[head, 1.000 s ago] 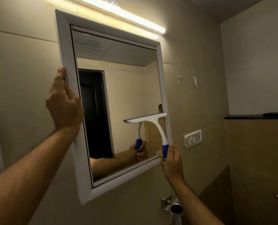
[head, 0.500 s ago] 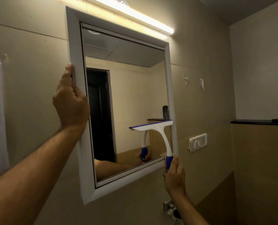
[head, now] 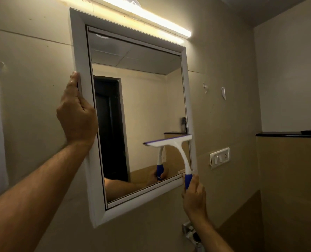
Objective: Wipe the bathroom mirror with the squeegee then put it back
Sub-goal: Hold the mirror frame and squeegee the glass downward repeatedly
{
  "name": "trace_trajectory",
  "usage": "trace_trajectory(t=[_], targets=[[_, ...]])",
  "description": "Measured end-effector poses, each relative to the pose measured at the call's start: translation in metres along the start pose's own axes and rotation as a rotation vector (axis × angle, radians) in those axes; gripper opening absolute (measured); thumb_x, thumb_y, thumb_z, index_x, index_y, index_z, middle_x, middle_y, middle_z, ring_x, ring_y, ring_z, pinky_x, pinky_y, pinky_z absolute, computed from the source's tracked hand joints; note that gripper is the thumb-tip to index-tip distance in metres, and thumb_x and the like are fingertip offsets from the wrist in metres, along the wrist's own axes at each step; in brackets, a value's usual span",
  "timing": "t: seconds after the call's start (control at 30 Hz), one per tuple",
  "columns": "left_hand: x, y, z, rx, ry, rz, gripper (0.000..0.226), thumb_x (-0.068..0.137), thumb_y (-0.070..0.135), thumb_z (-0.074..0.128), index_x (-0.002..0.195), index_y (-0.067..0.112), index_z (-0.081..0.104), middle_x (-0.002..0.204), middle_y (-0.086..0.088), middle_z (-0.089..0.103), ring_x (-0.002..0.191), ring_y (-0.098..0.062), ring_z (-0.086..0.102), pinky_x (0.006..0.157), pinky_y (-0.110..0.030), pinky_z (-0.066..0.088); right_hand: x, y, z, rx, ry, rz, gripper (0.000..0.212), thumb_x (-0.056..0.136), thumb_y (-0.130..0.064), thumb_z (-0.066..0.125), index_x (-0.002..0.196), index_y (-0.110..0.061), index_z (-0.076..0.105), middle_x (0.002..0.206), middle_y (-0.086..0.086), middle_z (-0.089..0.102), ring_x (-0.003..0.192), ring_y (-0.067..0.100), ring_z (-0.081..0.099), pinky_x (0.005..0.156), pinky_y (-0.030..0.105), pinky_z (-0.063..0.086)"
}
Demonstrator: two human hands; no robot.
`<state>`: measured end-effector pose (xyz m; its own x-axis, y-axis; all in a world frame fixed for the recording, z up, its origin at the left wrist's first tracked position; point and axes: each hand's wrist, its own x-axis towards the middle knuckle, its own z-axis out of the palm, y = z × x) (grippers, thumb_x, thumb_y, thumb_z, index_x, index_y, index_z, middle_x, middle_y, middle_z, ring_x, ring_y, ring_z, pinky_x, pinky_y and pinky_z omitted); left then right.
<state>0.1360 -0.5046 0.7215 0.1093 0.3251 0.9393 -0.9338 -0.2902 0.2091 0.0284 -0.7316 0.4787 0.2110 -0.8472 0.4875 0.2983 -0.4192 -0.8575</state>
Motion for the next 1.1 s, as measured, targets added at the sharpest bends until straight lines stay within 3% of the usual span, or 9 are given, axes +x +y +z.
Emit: trace_trajectory(t=[0.13,0.23,0.47,0.53,0.63,0.73,0.87,0.97,1.1], targets=[[0.001,0.0,-0.001,-0.001,0.007,-0.001,0.042,0.102,0.009,0.035,0.143,0.013,0.045,0.141,-0.002,0.053,0.128,-0.015,0.051,0.101,0.002,0.027,0.0,-0.003,-0.008,-0.01,-0.018,0.016,0.055,0.084,-0.066,0.022,0.086,-0.02,0.052,0.069,0.009,0.055,0.058,0.016,0.054,0.052,0.028,0.041],[0.001,-0.001,0.001,0.0,0.019,0.013,0.043,0.101,0.009,0.035,0.143,0.013,0.046,0.14,-0.002,0.054,0.127,-0.015,0.052,0.103,-0.004,0.031,0.023,-0.035,-0.004,-0.042,-0.032,-0.096,0.041,0.098,-0.051,0.028,0.079,-0.023,0.051,0.065,0.011,0.054,0.046,0.004,0.05,0.044,0.02,0.041],[0.0,-0.004,0.002,-0.03,0.029,0.014,0.042,0.102,0.012,0.034,0.142,0.012,0.047,0.139,-0.002,0.055,0.127,-0.014,0.052,0.101,0.005,0.026,0.045,-0.075,0.019,0.028,-0.035,-0.117,0.048,0.098,-0.054,0.023,0.077,-0.02,0.049,0.064,0.004,0.051,0.055,0.018,0.05,0.055,0.031,0.042],[0.0,-0.004,0.002,-0.028,0.031,0.011,0.042,0.102,0.012,0.034,0.142,0.012,0.047,0.139,-0.002,0.054,0.127,-0.014,0.052,0.102,0.001,0.029,0.035,-0.051,0.017,0.005,-0.035,-0.07,0.046,0.098,-0.054,0.025,0.086,-0.018,0.052,0.071,0.003,0.052,0.061,0.018,0.051,0.057,0.032,0.042],[0.0,-0.004,0.002,-0.017,0.028,0.011,0.042,0.102,0.013,0.034,0.143,0.014,0.046,0.14,-0.001,0.054,0.128,-0.013,0.052,0.105,-0.008,0.034,0.014,-0.001,0.007,-0.15,-0.044,-0.029,0.034,0.103,-0.038,0.029,0.119,-0.016,0.049,0.09,-0.004,0.053,0.076,0.013,0.055,0.062,0.022,0.042],[0.0,-0.005,0.003,-0.025,0.025,0.012,0.042,0.103,0.014,0.033,0.143,0.014,0.045,0.141,-0.001,0.053,0.129,-0.012,0.05,0.107,-0.009,0.034,-0.002,0.02,-0.004,-0.155,-0.057,-0.009,0.042,0.102,-0.041,0.025,0.126,-0.013,0.047,0.094,0.006,0.056,0.082,0.019,0.059,0.063,0.025,0.05],[0.0,-0.004,0.002,-0.024,0.034,0.01,0.043,0.102,0.013,0.033,0.143,0.014,0.046,0.141,-0.001,0.053,0.129,-0.012,0.05,0.106,-0.003,0.03,0.009,-0.008,-0.002,-0.002,-0.004,0.014,0.049,0.094,-0.056,0.026,0.092,-0.016,0.054,0.071,0.007,0.054,0.059,0.016,0.054,0.052,0.028,0.043],[0.0,-0.003,0.002,-0.01,0.032,0.014,0.044,0.101,0.011,0.033,0.143,0.014,0.047,0.14,-0.001,0.054,0.128,-0.014,0.052,0.105,-0.005,0.032,0.033,-0.044,0.012,-0.025,0.027,-0.099,0.042,0.101,-0.046,0.03,0.086,-0.015,0.054,0.062,-0.001,0.048,0.047,0.007,0.05,0.045,0.022,0.042],[0.001,-0.002,0.001,-0.015,0.024,0.001,0.043,0.102,0.01,0.034,0.143,0.013,0.046,0.14,-0.001,0.054,0.128,-0.014,0.052,0.103,-0.001,0.029,0.041,-0.058,0.024,0.038,0.019,-0.069,0.046,0.101,-0.048,0.025,0.08,-0.017,0.05,0.063,0.004,0.049,0.053,0.017,0.049,0.051,0.032,0.042]])
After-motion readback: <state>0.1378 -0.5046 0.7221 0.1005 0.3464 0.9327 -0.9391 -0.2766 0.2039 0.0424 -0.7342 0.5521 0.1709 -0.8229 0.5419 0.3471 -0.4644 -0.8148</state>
